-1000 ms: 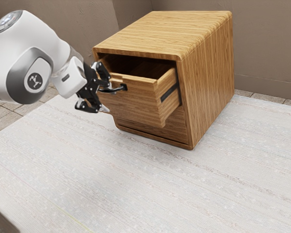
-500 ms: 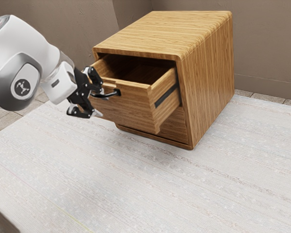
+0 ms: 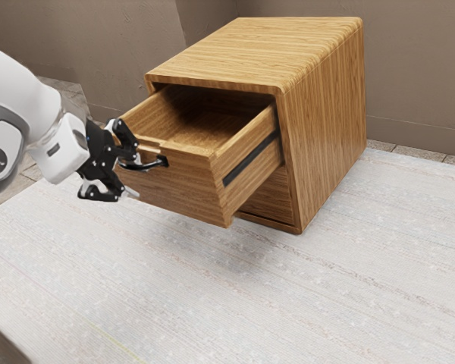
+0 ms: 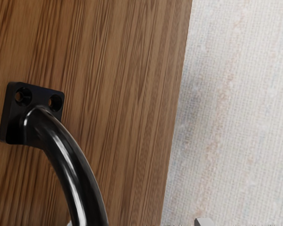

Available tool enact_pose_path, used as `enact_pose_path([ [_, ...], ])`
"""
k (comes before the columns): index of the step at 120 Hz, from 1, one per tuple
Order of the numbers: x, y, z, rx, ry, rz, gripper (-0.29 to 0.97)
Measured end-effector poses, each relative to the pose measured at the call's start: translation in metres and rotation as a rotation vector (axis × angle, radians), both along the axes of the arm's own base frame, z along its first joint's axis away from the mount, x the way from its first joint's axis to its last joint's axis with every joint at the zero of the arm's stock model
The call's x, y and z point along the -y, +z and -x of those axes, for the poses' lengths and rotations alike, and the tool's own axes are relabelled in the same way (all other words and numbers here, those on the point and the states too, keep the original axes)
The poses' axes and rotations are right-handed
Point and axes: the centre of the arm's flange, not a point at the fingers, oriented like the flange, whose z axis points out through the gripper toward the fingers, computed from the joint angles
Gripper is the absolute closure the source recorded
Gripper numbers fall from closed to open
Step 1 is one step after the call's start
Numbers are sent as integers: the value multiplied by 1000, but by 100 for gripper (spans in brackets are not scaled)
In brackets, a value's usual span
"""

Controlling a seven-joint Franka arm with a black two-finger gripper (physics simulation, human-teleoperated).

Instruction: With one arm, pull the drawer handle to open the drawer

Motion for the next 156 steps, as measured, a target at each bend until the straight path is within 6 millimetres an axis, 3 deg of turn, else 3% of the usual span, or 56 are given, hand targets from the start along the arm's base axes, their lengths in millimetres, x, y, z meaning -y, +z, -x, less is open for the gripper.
enact_pose_path([
  [41,6,2,14,-2,2,0,41],
  [58,1,1,23,-11,16,-3,47],
  [97,10,-4,35,-29,15,3,41],
  [130,14,0,54,-29,22,4,46],
  [145,15,0,57,-35,25,3,45],
  [156,15,0,57,-41,27,2,37],
])
